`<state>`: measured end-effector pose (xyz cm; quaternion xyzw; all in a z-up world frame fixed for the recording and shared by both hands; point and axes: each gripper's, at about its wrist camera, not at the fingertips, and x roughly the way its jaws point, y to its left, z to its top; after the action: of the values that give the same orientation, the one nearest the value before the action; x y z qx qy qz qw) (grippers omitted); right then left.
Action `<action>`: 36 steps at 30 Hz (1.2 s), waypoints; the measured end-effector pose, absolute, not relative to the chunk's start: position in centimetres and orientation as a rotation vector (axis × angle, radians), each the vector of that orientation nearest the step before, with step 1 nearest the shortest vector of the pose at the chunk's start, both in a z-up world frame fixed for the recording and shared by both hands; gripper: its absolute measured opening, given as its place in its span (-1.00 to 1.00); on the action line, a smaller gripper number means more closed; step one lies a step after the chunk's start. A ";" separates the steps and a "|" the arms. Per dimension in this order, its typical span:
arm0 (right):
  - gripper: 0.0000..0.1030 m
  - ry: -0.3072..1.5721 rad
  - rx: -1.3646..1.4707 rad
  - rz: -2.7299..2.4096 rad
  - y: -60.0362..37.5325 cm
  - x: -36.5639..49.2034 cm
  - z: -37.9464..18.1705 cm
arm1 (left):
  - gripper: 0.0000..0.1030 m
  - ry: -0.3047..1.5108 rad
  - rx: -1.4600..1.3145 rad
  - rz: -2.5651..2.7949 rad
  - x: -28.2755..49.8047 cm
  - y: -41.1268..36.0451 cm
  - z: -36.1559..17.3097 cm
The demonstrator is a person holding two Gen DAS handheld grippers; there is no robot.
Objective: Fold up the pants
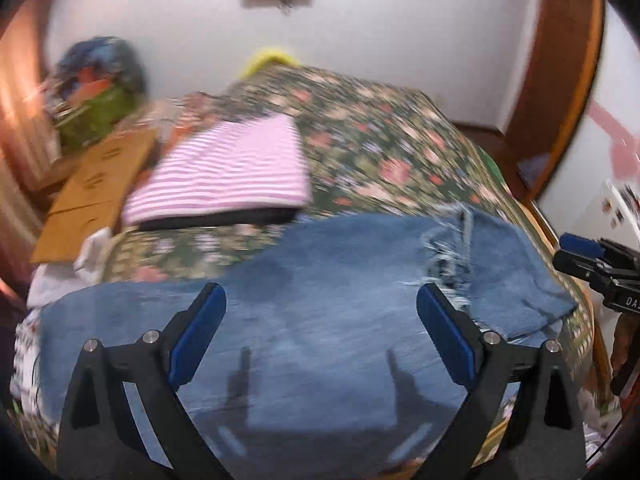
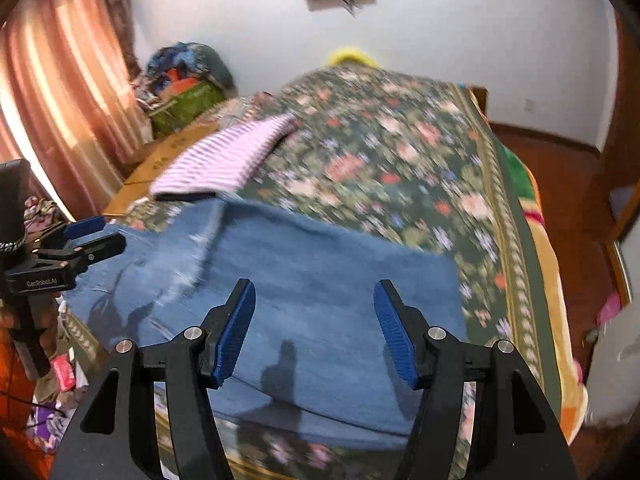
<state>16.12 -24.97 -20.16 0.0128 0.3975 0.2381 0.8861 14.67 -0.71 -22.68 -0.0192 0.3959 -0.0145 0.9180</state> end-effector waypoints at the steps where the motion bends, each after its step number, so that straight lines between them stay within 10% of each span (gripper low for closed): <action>1: 0.13 0.816 0.021 0.510 -24.4 16.1 -19.8 | 0.89 0.802 -0.059 -0.004 14.0 0.4 -22.2; 20: 0.24 0.770 -0.107 0.759 -13.3 14.3 -19.4 | 0.89 0.866 -0.583 0.287 0.7 16.9 -28.0; 36: 0.24 0.839 -0.180 0.772 -9.8 14.9 -21.1 | 0.92 0.889 -0.738 0.209 4.2 19.1 -33.2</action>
<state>14.89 -9.79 -21.12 -0.0853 0.3966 0.3649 0.8380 4.20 19.09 -33.20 -0.3483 0.4195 0.0988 0.8324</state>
